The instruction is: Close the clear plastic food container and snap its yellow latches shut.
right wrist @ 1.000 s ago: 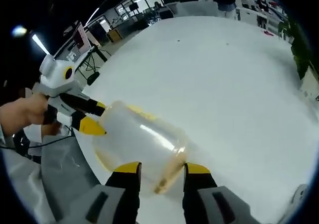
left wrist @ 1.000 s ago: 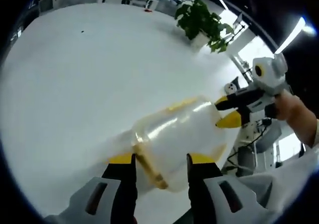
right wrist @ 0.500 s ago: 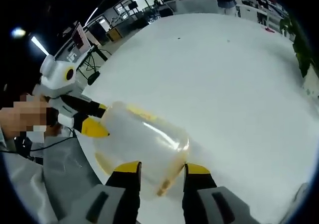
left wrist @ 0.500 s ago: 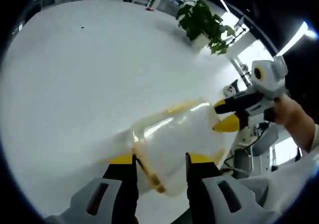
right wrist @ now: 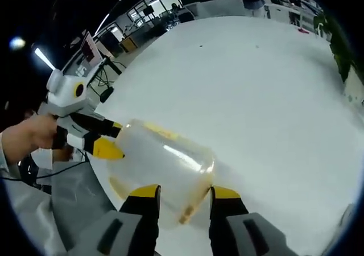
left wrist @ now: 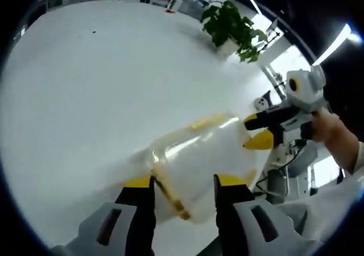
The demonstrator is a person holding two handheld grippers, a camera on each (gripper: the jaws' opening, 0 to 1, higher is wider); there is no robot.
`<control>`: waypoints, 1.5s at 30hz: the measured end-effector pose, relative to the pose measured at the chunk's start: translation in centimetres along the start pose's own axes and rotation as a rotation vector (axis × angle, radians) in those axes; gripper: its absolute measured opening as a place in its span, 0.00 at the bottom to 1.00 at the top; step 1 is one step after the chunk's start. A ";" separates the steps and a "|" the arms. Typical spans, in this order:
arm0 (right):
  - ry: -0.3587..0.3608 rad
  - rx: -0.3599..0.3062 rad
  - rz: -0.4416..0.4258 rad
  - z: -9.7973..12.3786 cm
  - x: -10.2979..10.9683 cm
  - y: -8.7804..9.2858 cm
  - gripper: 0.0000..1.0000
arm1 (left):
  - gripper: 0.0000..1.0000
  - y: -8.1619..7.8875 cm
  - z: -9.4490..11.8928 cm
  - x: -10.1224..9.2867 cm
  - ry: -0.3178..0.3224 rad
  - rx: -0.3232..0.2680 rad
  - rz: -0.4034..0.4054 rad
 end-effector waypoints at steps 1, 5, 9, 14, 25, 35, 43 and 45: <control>0.002 0.000 0.003 0.0 0.0 0.0 0.32 | 0.43 -0.1 -0.1 0.2 -0.009 -0.002 -0.011; 0.014 0.000 0.034 0.1 0.1 -0.1 0.33 | 0.48 0.1 0.2 0.6 -0.021 0.001 -0.021; 0.032 0.007 0.065 0.3 0.1 -0.1 0.31 | 0.50 0.2 0.6 0.8 -0.033 0.001 -0.071; 0.011 0.004 0.188 1.0 0.5 -0.8 0.34 | 0.49 -0.2 1.4 0.8 -0.057 -0.014 -0.195; 0.048 -0.022 0.351 2.6 0.3 -1.9 0.30 | 0.50 -1.8 3.0 0.0 -0.085 -0.069 -0.459; -0.003 -0.063 0.593 2.7 2.9 -3.6 0.22 | 0.43 -2.9 3.4 -1.7 -0.044 -0.121 -0.602; -0.086 -0.071 0.729 1.7 5.5 -3.8 0.23 | 0.34 -2.7 3.1 -4.4 0.041 -0.154 -0.672; -0.119 -0.074 0.737 1.5 6.1 -3.8 0.23 | 0.33 -2.5 2.9 -4.8 0.046 -0.157 -0.701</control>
Point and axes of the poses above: the point that each gripper's makers call its tool centre point, and the gripper's own axes: z roughly backward along the fingers, x roughly to its left, y roughly out of its underside, the point moved 2 cm from there along z, roughly backward along the fingers, and after that the axes turned 7 degrees about -y, right-handed, at the moved point
